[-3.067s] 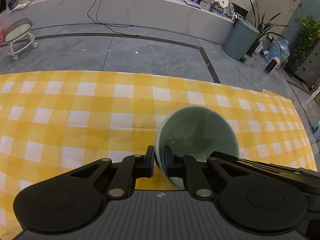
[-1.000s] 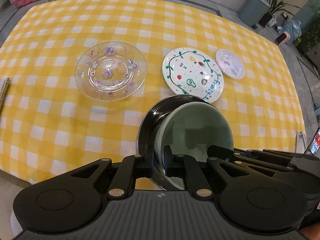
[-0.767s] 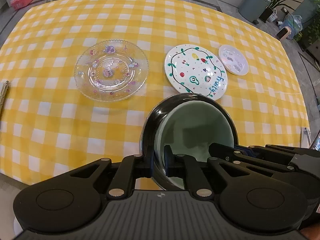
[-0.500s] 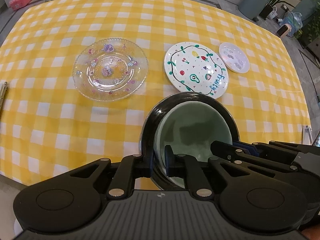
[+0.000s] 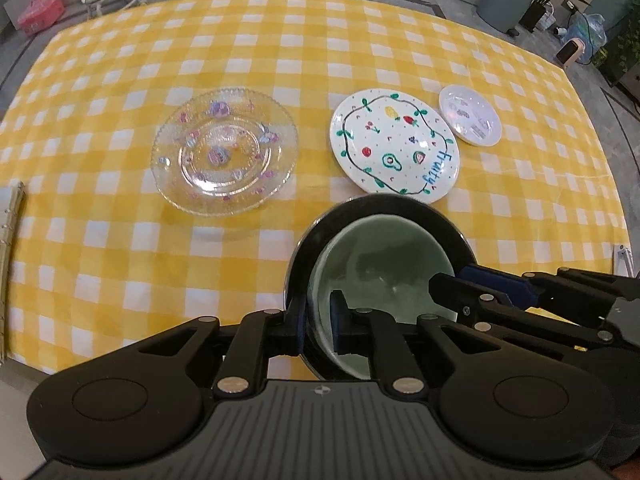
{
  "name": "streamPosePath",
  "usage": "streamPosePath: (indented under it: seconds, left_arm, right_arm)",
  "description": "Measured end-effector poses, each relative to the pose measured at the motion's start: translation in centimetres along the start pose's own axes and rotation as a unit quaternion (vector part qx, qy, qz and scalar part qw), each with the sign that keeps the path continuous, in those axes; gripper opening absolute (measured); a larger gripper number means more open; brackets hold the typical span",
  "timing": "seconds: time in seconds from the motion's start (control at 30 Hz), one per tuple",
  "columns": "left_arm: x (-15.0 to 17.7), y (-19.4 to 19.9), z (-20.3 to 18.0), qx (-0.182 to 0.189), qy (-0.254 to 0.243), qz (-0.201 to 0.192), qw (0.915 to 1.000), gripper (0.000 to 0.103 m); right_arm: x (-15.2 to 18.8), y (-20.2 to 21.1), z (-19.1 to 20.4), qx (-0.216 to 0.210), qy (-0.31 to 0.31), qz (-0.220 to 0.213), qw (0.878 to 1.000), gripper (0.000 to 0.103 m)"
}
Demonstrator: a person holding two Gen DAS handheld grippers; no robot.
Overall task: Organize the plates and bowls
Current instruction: 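Lower the green bowl into the steel bowl stack and open both grippers, then raise both open grippers away from the bowl stack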
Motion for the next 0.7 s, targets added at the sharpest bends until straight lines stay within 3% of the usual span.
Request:
streamPosePath:
  seconds: [0.2, 0.27, 0.47, 0.7]
  left_arm:
    - [-0.1, 1.0, -0.1, -0.004, -0.002, -0.018, 0.9998, 0.019]
    - [-0.1, 1.4, -0.2, 0.000, -0.008, -0.027, 0.9996, 0.030]
    - [0.1, 3.0, -0.9, -0.035, -0.049, -0.074, 0.9954, 0.042]
    - [0.1, 4.7, -0.8, -0.020, -0.042, -0.105, 0.9934, 0.042]
  right_arm:
    - [-0.3, 0.6, 0.4, -0.002, 0.010, -0.008, 1.000, 0.020]
    - [-0.2, 0.7, 0.4, -0.001, 0.011, -0.012, 1.000, 0.023]
    - [-0.2, 1.3, -0.1, -0.015, 0.001, -0.026, 1.000, 0.033]
    - [-0.6, 2.7, -0.9, -0.030, -0.014, -0.050, 0.998, 0.039]
Point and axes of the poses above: each gripper's, at about its wrist camera, not at the fingertips, and y roughly against the way its jaws point, z to its left, x to its underside, the point moved 2 cm from there along -y, roughly the way its jaws point, and after that the axes turned 2 degrees about z, right-handed, at the moved point
